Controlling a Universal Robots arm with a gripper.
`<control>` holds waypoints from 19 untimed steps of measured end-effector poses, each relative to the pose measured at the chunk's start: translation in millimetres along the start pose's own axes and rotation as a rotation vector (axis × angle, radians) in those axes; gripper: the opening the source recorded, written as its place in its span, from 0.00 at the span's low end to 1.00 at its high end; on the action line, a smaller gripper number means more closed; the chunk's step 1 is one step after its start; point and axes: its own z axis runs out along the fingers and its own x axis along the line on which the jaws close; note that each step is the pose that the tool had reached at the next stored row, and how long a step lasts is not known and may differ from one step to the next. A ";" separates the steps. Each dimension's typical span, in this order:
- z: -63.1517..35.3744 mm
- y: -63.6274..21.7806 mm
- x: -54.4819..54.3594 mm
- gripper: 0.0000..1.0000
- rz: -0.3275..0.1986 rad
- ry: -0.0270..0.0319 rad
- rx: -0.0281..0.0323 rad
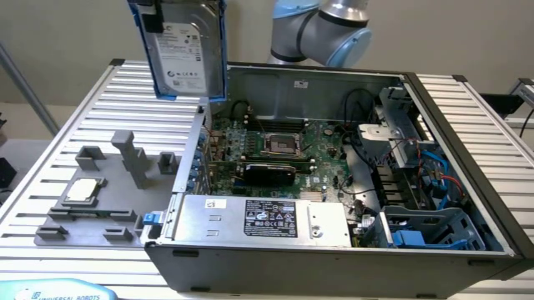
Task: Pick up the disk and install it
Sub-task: 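Pick up the disk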
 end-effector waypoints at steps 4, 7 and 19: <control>-0.4 -18.4 2.4 0.33 0.000 -0.0025 0.0001; -0.7 -32.0 3.5 0.33 0.000 -0.0048 0.0000; -1.9 -86.6 7.7 0.33 0.000 -0.0181 0.0001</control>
